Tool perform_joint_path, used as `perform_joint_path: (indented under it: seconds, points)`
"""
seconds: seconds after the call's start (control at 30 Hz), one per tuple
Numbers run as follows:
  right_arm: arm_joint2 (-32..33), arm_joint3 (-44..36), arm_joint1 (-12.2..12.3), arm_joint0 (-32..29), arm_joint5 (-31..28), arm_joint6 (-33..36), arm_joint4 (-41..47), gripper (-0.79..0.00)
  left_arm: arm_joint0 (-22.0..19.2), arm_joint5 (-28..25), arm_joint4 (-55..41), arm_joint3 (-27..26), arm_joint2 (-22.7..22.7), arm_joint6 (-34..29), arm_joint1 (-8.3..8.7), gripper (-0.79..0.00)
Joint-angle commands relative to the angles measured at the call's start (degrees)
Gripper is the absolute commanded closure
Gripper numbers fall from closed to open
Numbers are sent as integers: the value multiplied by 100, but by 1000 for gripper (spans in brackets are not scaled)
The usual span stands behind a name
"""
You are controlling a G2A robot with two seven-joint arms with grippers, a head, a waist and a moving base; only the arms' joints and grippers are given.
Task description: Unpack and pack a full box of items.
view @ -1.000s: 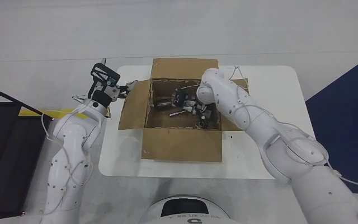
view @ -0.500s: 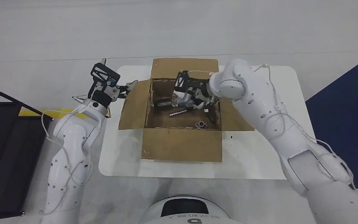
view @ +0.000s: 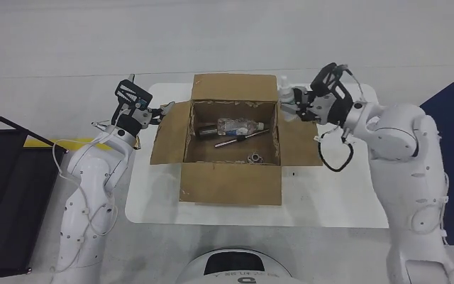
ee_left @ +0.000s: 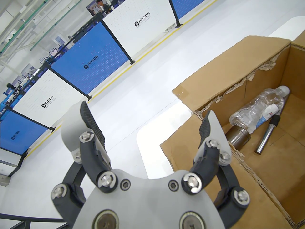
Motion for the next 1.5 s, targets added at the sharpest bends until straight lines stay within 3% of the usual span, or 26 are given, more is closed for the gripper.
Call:
perform_joint_path:
  seconds: [0.0, 0.1, 0.3, 0.4, 0.8, 0.97, 1.2, 1.3, 1.47]
  points:
    - [605, 98, 46, -451, -111, -312, 175, 0, 0, 0, 0, 0, -2, 0, 0, -785]
    - [1137, 317, 84, -917, -36, -640, 321, 0, 0, 0, 0, 0, -2, 0, 0, -785]
    - [1592, 840, 106, -1463, 283, -1082, 585, 0, 0, 0, 0, 0, -2, 0, 0, -785]
    - [1532, 1097, 92, -1457, 757, -1036, 1007, 0, 0, 0, 0, 0, -2, 0, 0, -785]
    - [1544, 1092, 92, -1454, 785, -1087, 984, 0, 0, 0, 0, 0, -2, 0, 0, -785]
    - [1470, 1137, 39, -1649, 989, -2340, 225, 0, 0, 0, 0, 0, -2, 0, 0, -785]
    - [1284, 2116, -1, -1516, 812, -3564, -345, 0, 0, 0, 0, 0, -2, 0, 0, -785]
    - [1189, 2608, -48, -1408, 1195, -4651, -912, 0, 0, 0, 0, 0, -2, 0, 0, -785]
    - [892, 3362, -115, -1171, 1630, -5517, -1442, 0, 0, 0, 0, 0, -2, 0, 0, -785]
